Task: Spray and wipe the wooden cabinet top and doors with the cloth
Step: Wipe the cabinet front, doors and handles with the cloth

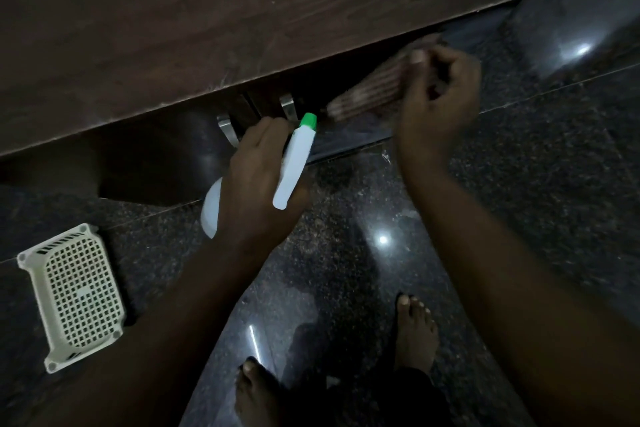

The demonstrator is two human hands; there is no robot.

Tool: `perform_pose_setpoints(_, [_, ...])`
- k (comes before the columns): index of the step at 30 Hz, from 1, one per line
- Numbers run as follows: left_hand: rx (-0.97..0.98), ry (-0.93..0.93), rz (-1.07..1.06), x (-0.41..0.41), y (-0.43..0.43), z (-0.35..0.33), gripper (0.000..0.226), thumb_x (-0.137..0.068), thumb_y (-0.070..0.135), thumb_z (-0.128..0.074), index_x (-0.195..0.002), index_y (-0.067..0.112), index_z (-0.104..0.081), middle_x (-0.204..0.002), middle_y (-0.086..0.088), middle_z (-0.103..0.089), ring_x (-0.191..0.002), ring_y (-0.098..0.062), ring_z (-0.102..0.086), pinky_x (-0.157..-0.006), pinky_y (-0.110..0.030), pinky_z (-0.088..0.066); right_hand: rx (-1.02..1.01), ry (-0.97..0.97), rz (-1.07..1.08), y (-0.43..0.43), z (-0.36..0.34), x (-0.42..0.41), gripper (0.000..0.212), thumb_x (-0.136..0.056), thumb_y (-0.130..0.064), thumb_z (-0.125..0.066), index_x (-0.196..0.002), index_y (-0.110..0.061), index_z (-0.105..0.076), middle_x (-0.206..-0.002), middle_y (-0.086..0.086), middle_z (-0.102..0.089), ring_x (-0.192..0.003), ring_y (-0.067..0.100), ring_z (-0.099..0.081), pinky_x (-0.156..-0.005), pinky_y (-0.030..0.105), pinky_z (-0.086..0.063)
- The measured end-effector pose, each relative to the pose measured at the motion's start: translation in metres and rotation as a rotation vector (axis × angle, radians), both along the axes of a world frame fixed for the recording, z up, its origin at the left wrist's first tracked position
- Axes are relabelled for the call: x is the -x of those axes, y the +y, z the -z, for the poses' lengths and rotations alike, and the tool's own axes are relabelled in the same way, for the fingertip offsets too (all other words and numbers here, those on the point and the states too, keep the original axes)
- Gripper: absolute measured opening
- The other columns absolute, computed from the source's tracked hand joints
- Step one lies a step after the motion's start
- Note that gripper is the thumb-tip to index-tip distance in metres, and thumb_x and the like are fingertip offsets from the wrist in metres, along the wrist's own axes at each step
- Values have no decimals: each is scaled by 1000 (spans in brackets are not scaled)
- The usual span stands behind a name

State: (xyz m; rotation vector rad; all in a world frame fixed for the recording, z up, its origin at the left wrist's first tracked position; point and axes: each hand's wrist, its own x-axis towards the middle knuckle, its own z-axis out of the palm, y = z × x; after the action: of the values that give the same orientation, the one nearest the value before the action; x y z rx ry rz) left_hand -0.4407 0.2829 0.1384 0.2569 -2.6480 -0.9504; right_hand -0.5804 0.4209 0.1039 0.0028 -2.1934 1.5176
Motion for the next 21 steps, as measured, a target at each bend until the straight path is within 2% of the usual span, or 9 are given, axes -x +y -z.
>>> perform_pose_setpoints(1, [1,-5,6,1,2,0,7,-77,9,-47,-80,13,-42,-76,-1,-42,-64,-20,-40,-56,-29,-27,7,-16,49,7,2,8,16,-93,-13,-65,-94,2,-68,-96,3,-58,-85,4,-55,-77,16,-47])
perform_pose_setpoints(3, [9,-9,6,4,6,0,17,-74,4,-49,-81,17,-38,-77,3,-39,-64,-18,-39,-56,-27,-24,-14,-21,26,13,5,14,15,-93,-13,-65,-93,2,-66,-96,4,-57,-87,10,-57,-77,24,-51])
perform_pose_setpoints(5, [15,-6,2,8,9,0,22,-72,1,-49,-81,17,-38,-77,4,-38,-64,-18,-38,-57,-26,-22,-54,15,-84,7,7,6,11,-92,-11,-67,-91,-1,-65,-97,8,-57,-89,16,-58,-77,30,-52])
perform_pose_setpoints(8, [20,3,18,15,14,1,12,-73,3,-48,-81,11,-45,-78,3,-40,-65,-18,-39,-59,-25,-24,-116,38,-289,-10,15,-13,9,-91,-6,-70,-90,2,-66,-100,16,-58,-90,21,-60,-79,24,-48])
perform_pose_setpoints(11, [37,10,39,22,18,0,11,-74,8,-45,-84,4,-50,-81,3,-41,-68,-18,-40,-62,-22,-25,-203,72,-399,-17,25,-19,9,-93,-5,-69,-92,3,-66,-102,18,-59,-94,28,-62,-81,32,-50])
perform_pose_setpoints(13, [39,-2,50,26,19,-1,14,-73,6,-47,-85,3,-51,-82,1,-43,-69,-18,-41,-63,-21,-24,-193,66,-381,-10,27,-15,8,-94,-3,-67,-94,4,-66,-102,19,-60,-95,24,-61,-84,28,-49])
perform_pose_setpoints(17, [47,-7,62,33,22,-1,12,-75,7,-47,-87,6,-51,-81,3,-41,-69,-16,-38,-60,-19,-22,-127,-31,-101,15,32,5,9,-94,-7,-64,-95,2,-65,-101,19,-60,-91,4,-49,-83,4,-36])
perform_pose_setpoints(19, [35,-10,83,37,24,0,14,-77,9,-46,-89,5,-52,-82,2,-43,-70,-16,-38,-59,-19,-25,-130,-58,-63,21,38,10,11,-94,-9,-65,-94,2,-65,-100,17,-60,-92,10,-53,-84,5,-37])
perform_pose_setpoints(21, [42,-26,104,40,27,2,14,-78,11,-46,-88,4,-52,-82,-1,-45,-70,-18,-40,-58,-29,-31,-116,-61,-97,20,44,8,10,-94,-8,-66,-94,2,-66,-101,15,-61,-94,19,-60,-86,17,-46])
